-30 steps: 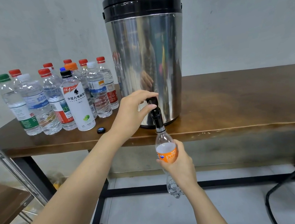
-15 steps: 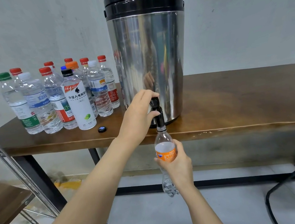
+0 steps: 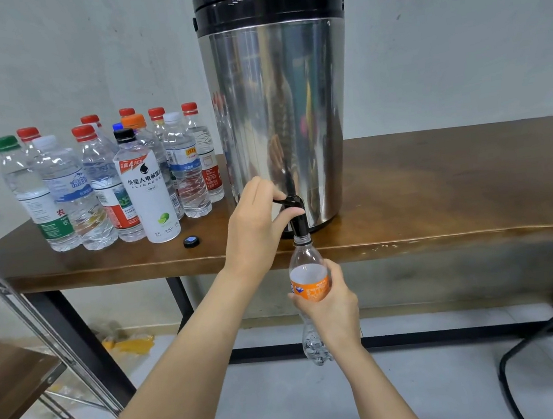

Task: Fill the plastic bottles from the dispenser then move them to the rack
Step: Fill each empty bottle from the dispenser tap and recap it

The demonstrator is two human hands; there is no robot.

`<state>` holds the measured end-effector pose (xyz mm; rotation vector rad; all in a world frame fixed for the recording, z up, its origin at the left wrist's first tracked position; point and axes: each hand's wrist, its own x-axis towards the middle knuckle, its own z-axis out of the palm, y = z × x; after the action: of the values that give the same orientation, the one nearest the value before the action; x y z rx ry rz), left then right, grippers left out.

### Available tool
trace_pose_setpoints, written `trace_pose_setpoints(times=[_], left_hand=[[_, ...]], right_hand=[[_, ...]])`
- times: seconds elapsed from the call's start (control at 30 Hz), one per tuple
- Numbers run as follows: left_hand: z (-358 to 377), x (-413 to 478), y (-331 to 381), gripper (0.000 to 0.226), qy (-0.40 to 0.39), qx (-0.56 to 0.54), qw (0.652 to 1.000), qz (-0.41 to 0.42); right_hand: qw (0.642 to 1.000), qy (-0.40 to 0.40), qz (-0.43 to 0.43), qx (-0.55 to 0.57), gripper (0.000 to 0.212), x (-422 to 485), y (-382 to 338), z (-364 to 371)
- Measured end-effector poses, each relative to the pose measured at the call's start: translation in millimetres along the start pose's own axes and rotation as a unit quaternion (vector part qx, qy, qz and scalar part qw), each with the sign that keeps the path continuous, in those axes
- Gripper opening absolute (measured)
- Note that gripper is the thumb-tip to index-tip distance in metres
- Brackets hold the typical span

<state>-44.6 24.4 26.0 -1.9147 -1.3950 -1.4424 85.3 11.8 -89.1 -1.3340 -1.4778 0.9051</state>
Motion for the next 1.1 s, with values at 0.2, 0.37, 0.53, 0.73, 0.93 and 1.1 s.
trace_pose_setpoints(times=[0.2, 0.37, 0.53, 0.73, 0.93, 1.1], left_hand=[[2, 1, 0, 0.031, 0.025, -0.025, 0.999, 0.009], [6, -6, 2, 0.031, 0.040, -0.037, 0.999, 0.004], [8, -28, 3, 0.026, 0.069, -0.064, 0.995, -0.032], [1, -31, 7, 0.026, 0.049, -0.087, 0.993, -0.058], [3, -30, 7, 0.022, 0.074, -0.121, 0.983, -0.115], [-5, -27, -1, 0.014, 0.030, -0.157, 0.975, -0.155]], right_hand=[[1.000, 0.006, -0.009, 0.003, 0.075, 1, 2, 3], [1.000, 0.010, -0.005, 0.013, 0.073, 1, 3, 4], [1.000, 0.011, -0.004, 0.016, 0.072, 3, 4, 5], [1.000, 0.020, -0.006, 0.005, 0.075, 5, 8, 9], [0.999, 0.028, -0.013, -0.012, 0.073, 9, 9, 11], [0.999, 0.037, -0.018, -0.014, 0.072, 10, 8, 13]])
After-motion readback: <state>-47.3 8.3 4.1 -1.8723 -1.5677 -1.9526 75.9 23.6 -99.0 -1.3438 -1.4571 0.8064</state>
